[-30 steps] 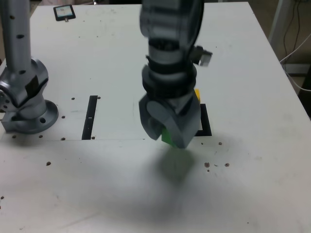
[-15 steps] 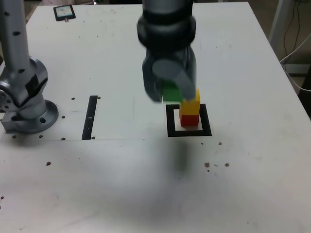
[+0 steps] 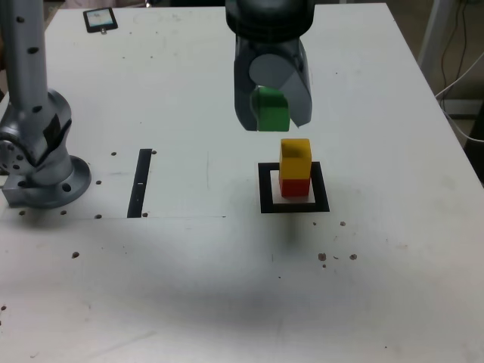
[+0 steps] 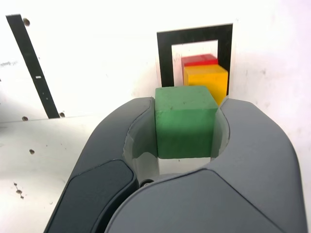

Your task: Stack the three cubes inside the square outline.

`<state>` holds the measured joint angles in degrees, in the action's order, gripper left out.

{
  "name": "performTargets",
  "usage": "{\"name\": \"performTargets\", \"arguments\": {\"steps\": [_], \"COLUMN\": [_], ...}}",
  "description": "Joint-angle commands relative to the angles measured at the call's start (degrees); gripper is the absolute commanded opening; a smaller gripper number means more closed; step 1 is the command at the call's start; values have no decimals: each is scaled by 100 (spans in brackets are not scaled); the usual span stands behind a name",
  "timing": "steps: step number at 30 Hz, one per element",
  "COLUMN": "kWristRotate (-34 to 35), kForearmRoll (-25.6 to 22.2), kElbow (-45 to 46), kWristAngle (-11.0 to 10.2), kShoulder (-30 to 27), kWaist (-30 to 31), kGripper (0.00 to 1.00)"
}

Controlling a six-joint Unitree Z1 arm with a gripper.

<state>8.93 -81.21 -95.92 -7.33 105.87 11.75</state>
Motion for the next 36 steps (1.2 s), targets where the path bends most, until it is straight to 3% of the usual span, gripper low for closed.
{"name": "performTargets", "arguments": {"steps": [1, 7, 13, 29, 36], "kWristRotate": [-51, -153, -186, -314, -340], "kForearmRoll": [39, 313, 564, 696, 719], "kElbow": [3, -68, -68, 188, 174], "kWristAngle": [87, 352, 333, 303, 391], "kShoulder": [77, 289, 444, 439, 455], "kWaist": [-3, -11, -114, -331, -331], "kGripper": [8, 8, 8, 11, 21]}}
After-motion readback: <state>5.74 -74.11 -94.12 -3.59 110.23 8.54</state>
